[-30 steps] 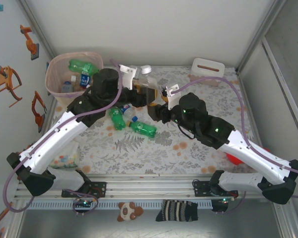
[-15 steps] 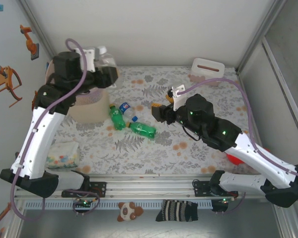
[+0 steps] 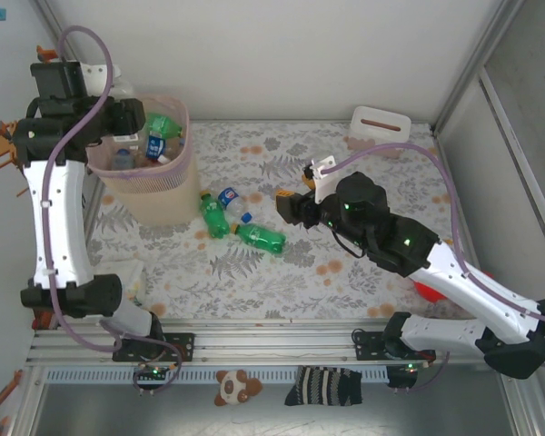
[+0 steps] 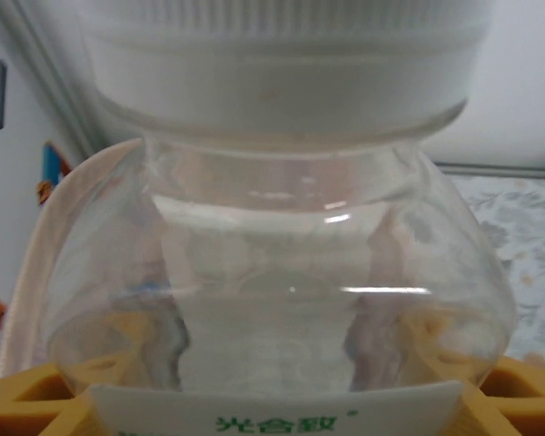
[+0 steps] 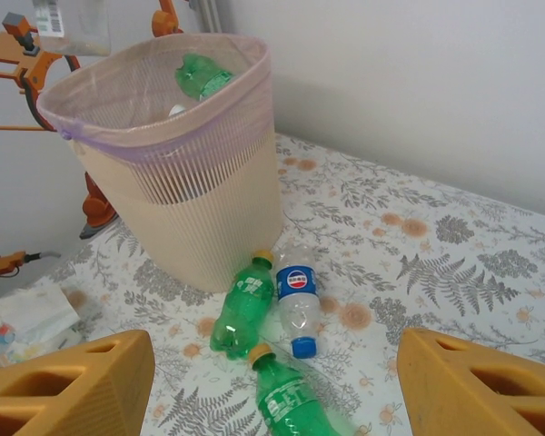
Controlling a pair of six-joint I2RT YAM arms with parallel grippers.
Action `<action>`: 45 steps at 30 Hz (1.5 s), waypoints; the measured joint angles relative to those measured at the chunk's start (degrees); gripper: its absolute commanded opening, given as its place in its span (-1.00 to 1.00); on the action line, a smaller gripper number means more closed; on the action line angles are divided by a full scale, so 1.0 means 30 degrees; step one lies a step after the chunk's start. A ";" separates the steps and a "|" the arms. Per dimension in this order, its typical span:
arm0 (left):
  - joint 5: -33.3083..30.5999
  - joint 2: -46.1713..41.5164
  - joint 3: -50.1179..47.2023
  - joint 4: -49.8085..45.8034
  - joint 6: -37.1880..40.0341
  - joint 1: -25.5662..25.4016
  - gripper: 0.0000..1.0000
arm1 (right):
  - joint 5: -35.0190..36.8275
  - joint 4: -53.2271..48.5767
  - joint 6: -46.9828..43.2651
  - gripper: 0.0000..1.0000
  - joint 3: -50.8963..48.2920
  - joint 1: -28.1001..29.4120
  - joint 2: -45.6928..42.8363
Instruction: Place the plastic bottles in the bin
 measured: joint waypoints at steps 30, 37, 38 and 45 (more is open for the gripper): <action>-0.1443 0.5909 0.1668 -0.4218 0.1508 0.2528 0.60 | 0.0000 -0.0488 -0.0357 0.40 0.0000 0.0000 0.0510; -0.1326 0.5639 0.1749 -0.4153 0.1450 0.2528 0.62 | 0.0000 -0.0495 -0.0357 0.40 0.0007 0.0000 0.0415; -0.1297 0.5537 0.1749 -0.4146 0.1443 0.2535 0.62 | 0.0000 -0.0488 -0.0350 0.40 0.0007 0.0000 0.0415; -0.0350 0.4437 0.1756 -0.4146 0.1173 0.2550 0.56 | -0.0044 -0.0641 -0.0364 0.38 0.0007 0.0000 0.0474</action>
